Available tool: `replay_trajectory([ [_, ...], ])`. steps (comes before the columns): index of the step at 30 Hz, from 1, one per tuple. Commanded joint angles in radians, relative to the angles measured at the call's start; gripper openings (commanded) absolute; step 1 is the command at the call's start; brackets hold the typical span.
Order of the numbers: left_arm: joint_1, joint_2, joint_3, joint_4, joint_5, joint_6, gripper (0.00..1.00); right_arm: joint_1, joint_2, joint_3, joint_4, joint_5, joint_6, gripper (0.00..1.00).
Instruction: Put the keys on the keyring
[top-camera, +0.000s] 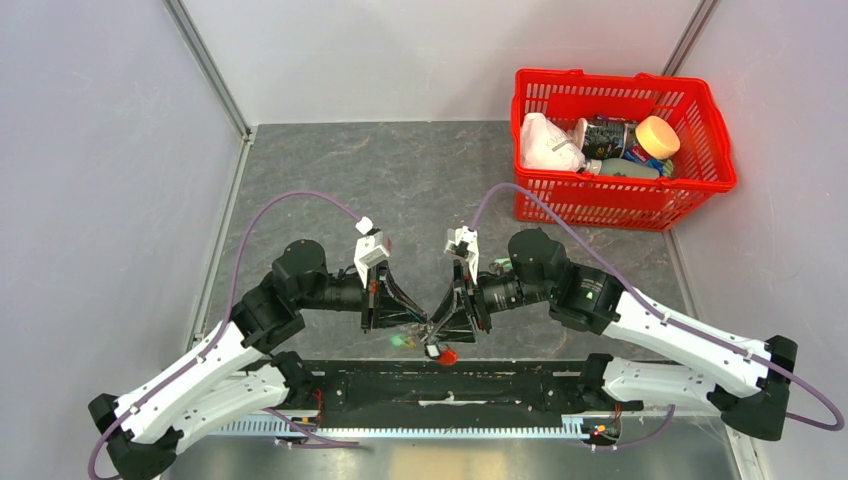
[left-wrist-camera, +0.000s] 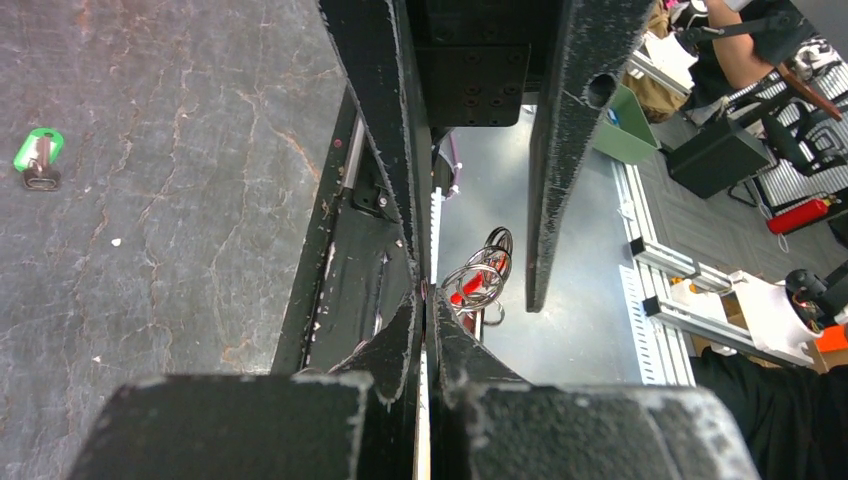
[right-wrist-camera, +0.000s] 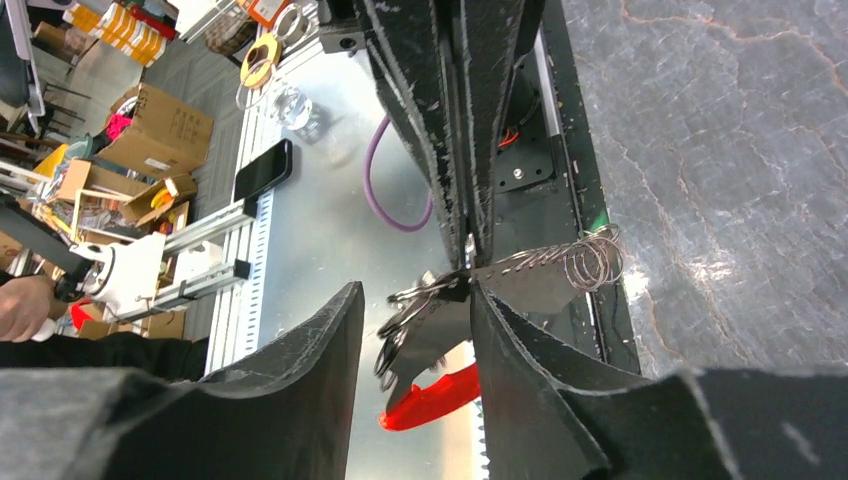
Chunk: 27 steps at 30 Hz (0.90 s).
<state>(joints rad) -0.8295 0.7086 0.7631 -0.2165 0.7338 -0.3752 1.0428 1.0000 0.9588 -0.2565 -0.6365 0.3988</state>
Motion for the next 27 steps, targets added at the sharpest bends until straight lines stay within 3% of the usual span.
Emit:
replay_trajectory([
  [1,0.006,-0.011,0.01,0.034,-0.031,0.025,0.02,0.011,-0.03,0.0,-0.004,-0.044,-0.006,0.52],
  [15,0.006,-0.019,0.007,0.042,-0.021,0.02,0.02,0.02,-0.007,0.045,-0.014,0.106,-0.001,0.54],
  [27,0.006,-0.024,0.001,0.054,0.004,0.01,0.02,0.025,0.01,0.059,0.008,0.193,0.002,0.42],
])
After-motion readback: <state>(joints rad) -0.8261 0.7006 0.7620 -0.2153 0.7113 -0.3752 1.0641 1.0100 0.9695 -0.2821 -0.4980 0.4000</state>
